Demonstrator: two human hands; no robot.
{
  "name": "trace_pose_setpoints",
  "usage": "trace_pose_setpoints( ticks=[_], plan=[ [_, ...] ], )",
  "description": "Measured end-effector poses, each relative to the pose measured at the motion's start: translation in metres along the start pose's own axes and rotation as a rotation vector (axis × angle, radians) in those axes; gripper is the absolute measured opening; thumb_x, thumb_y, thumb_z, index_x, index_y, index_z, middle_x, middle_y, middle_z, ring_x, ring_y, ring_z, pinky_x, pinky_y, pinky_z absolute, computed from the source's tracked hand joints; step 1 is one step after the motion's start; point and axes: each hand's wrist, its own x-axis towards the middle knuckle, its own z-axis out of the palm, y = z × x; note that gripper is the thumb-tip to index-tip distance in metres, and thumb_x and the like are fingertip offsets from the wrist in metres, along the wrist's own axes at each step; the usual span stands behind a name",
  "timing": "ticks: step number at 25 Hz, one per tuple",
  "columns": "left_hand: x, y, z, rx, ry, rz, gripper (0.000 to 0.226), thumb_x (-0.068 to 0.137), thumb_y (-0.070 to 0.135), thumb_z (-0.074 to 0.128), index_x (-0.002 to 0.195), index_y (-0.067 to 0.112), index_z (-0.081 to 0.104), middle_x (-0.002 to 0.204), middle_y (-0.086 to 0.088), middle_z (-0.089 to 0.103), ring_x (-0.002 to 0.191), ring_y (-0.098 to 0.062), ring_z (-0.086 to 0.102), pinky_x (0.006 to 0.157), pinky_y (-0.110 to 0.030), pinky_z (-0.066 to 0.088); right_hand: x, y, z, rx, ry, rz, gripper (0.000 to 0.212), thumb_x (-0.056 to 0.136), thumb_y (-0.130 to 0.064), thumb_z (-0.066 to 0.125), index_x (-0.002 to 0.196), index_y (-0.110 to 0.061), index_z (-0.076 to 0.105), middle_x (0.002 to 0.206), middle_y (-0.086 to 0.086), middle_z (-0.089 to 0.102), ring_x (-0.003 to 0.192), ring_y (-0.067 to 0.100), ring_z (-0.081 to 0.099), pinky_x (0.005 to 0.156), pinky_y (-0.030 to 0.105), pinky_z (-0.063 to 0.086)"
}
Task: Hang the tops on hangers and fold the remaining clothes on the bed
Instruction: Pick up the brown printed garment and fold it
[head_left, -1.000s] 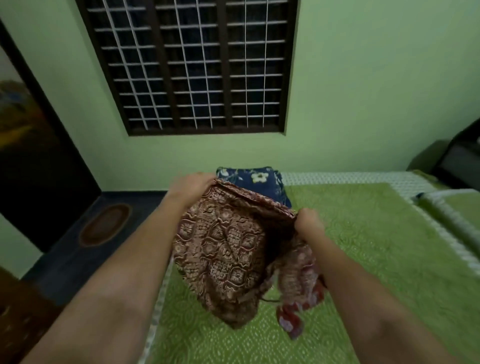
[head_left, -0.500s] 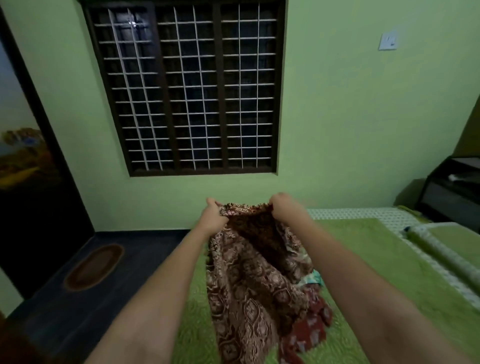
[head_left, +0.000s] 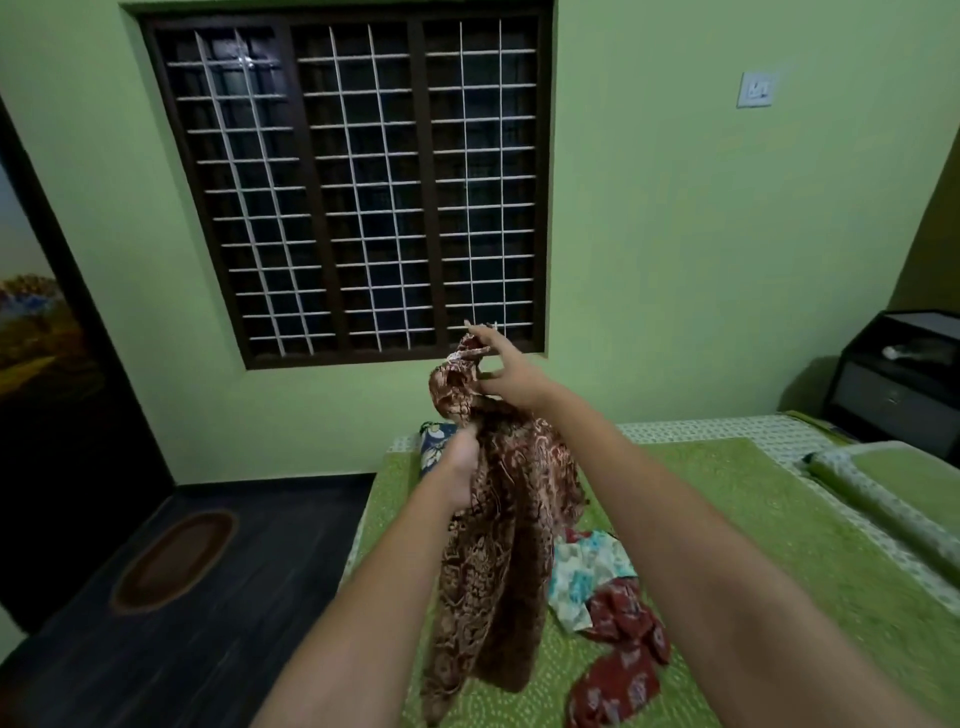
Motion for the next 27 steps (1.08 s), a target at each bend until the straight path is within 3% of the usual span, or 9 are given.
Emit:
trace_pose_setpoints(
  ticks=[3, 6, 8, 12, 16, 18, 20, 24, 27],
  plan=[
    [0.000, 0.011, -0.014, -0.177, -0.027, 0.043, 0.060, 0.099, 0.053, 0.029, 0.114, 0.005, 0.063, 0.115, -0.019, 0.066, 0.107, -0.033, 0.061, 0.095, -0.045, 0.044, -0.022, 0.082, -0.007, -0.111, 0.367, 0.354, 0.032, 0.095, -0.003, 0.049, 0.125, -0.010, 0.055, 0.126, 0.007, 0.057, 0.092, 0.019, 0.061, 0.068, 0.023, 0.047],
    [0.004, 0.013, -0.017, -0.242, -0.003, 0.064, 0.065, 0.097, 0.058, 0.026, 0.114, 0.006, 0.062, 0.120, -0.019, 0.064, 0.112, -0.034, 0.058, 0.097, -0.047, 0.043, -0.065, 0.128, 0.006, -0.139, 0.054, 0.863, 0.029, 0.101, -0.013, 0.042, 0.081, 0.002, 0.057, 0.068, 0.013, 0.066, 0.070, 0.026, 0.057, 0.074, 0.032, 0.050],
    [0.002, 0.009, -0.011, -0.238, 0.005, 0.058, 0.068, 0.095, 0.062, 0.029, 0.115, 0.008, 0.063, 0.119, -0.018, 0.065, 0.114, -0.034, 0.057, 0.104, -0.050, 0.038, -0.089, 0.134, 0.029, 0.178, -0.062, 0.976, 0.044, 0.101, -0.032, 0.038, 0.071, -0.004, 0.054, 0.041, 0.004, 0.058, 0.054, 0.021, 0.055, 0.060, 0.027, 0.043],
    [0.003, 0.009, -0.013, -0.211, 0.040, 0.103, 0.072, 0.089, 0.067, 0.038, 0.128, 0.010, 0.058, 0.120, -0.013, 0.066, 0.117, -0.034, 0.057, 0.108, -0.055, 0.033, -0.105, 0.153, 0.056, 0.872, -0.093, 0.868, 0.086, 0.090, -0.070, 0.025, 0.068, -0.003, 0.075, 0.072, 0.016, 0.071, 0.067, 0.026, 0.068, 0.073, 0.031, 0.046],
    [-0.003, 0.010, -0.030, -0.277, -0.019, 0.146, 0.085, 0.084, 0.078, 0.030, 0.125, 0.009, 0.058, 0.124, -0.015, 0.063, 0.116, -0.034, 0.057, 0.105, -0.052, 0.038, -0.097, 0.160, 0.042, 1.189, 0.075, 0.690, 0.066, 0.085, -0.063, 0.050, 0.095, -0.003, 0.075, 0.100, 0.021, 0.070, 0.090, 0.034, 0.066, 0.081, 0.042, 0.048],
    [-0.009, 0.010, -0.050, -0.270, 0.032, 0.167, 0.075, 0.088, 0.072, 0.031, 0.115, 0.009, 0.062, 0.112, -0.014, 0.070, 0.105, -0.031, 0.063, 0.093, -0.044, 0.046, -0.093, 0.161, 0.030, 1.117, 0.107, 0.598, 0.050, 0.085, -0.043, 0.062, 0.108, 0.001, 0.066, 0.103, 0.021, 0.070, 0.090, 0.033, 0.068, 0.076, 0.042, 0.052],
    [-0.017, 0.012, -0.080, -0.275, 0.105, 0.194, 0.063, 0.085, 0.061, 0.053, 0.117, 0.008, 0.061, 0.108, -0.014, 0.071, 0.102, -0.033, 0.065, 0.091, -0.045, 0.048, -0.088, 0.165, 0.016, 0.897, 0.043, 0.586, 0.044, 0.082, -0.030, 0.064, 0.109, 0.005, 0.061, 0.098, 0.021, 0.071, 0.085, 0.030, 0.070, 0.072, 0.038, 0.056],
    [-0.008, 0.006, -0.148, -0.030, 0.596, 0.109, 0.043, 0.078, 0.026, 0.076, 0.111, 0.004, 0.059, 0.105, -0.011, 0.068, 0.096, -0.029, 0.065, 0.091, -0.041, 0.051, -0.067, 0.146, -0.024, 0.766, 0.090, 0.574, 0.046, 0.086, -0.030, 0.065, 0.112, 0.008, 0.060, 0.098, 0.022, 0.071, 0.086, 0.032, 0.070, 0.077, 0.041, 0.057],
    [0.045, -0.024, -0.235, 0.204, 0.690, -0.021, 0.050, 0.076, 0.027, 0.071, 0.117, 0.001, 0.061, 0.121, -0.014, 0.063, 0.104, -0.033, 0.061, 0.094, -0.045, 0.050, -0.057, 0.139, -0.046, 0.732, 0.072, 0.544, 0.052, 0.080, -0.034, 0.074, 0.115, 0.002, 0.062, 0.107, 0.020, 0.069, 0.099, 0.033, 0.067, 0.095, 0.048, 0.050]
  ],
)
